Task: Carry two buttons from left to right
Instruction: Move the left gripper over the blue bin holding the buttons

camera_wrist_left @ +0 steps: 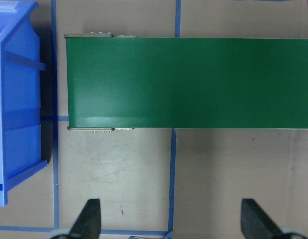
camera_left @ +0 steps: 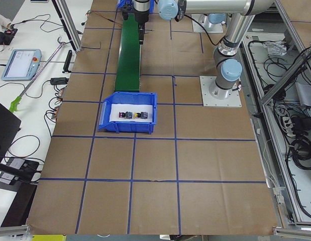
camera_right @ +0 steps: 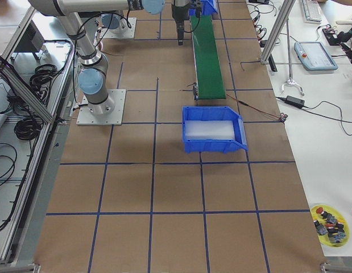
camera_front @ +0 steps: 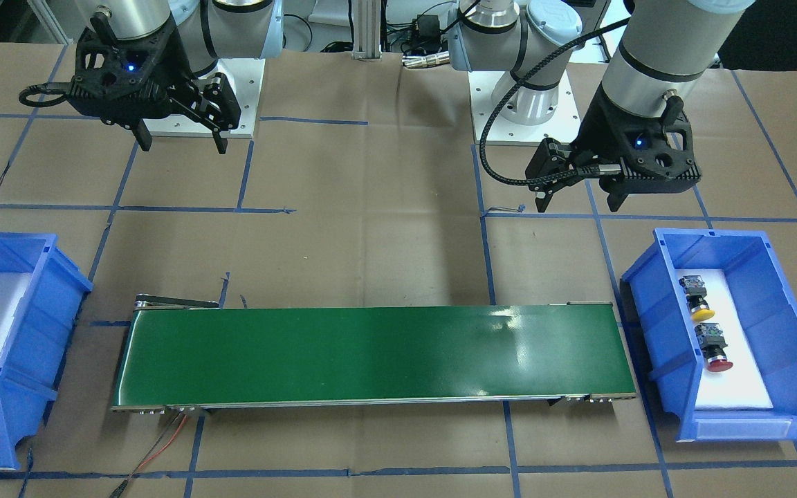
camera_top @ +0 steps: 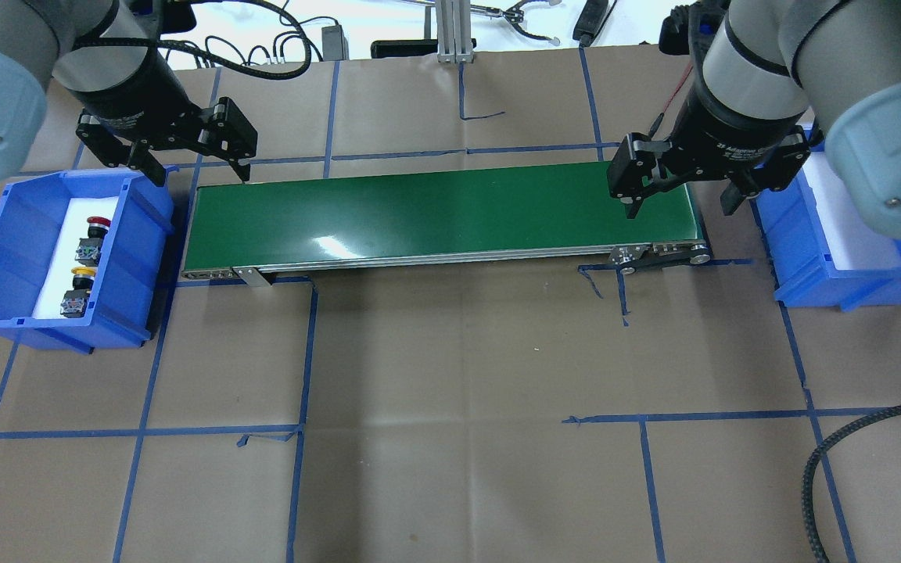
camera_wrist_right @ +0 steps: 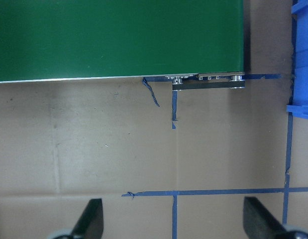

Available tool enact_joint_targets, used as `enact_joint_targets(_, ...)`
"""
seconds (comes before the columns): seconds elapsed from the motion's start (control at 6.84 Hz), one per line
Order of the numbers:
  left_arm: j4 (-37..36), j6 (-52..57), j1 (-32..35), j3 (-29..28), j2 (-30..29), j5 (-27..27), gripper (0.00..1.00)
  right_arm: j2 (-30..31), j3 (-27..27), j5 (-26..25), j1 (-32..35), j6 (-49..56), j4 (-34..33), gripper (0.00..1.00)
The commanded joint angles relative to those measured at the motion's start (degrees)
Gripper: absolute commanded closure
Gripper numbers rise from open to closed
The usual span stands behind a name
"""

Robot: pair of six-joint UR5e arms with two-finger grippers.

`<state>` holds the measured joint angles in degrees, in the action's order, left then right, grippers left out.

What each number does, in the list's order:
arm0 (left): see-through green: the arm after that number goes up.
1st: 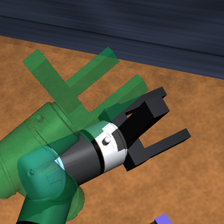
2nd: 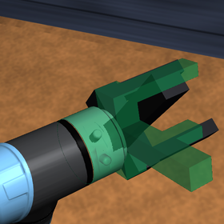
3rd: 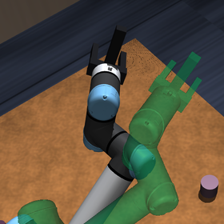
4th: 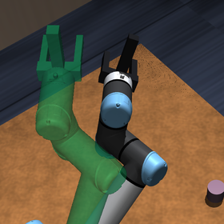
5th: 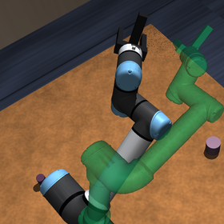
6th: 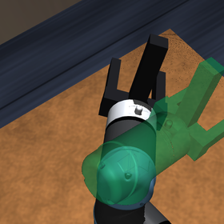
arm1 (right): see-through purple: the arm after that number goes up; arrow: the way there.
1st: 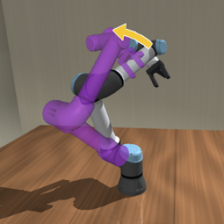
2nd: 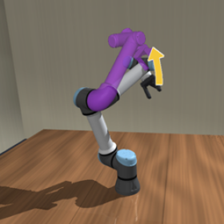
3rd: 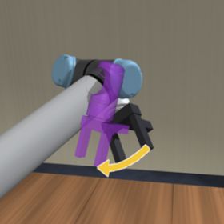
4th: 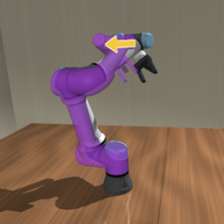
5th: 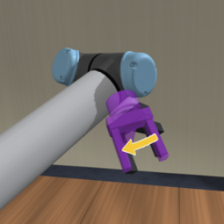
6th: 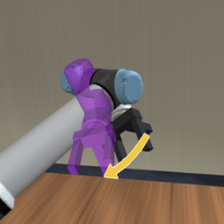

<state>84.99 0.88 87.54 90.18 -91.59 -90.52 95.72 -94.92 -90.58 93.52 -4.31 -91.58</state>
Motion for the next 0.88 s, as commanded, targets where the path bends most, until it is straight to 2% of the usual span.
enact_joint_targets(0.0, 0.0, 0.0, 0.0, -0.1, 0.0, 0.1, 0.0, 0.0, 0.0, 0.0, 0.0, 0.0, 0.0, 0.0)
enact_joint_targets(0.73, 0.0, 0.1, 0.0, 0.3, 0.0, 0.2, 0.0, 0.1, 0.0, -0.1, 0.0, 0.0, 0.1, 0.0)
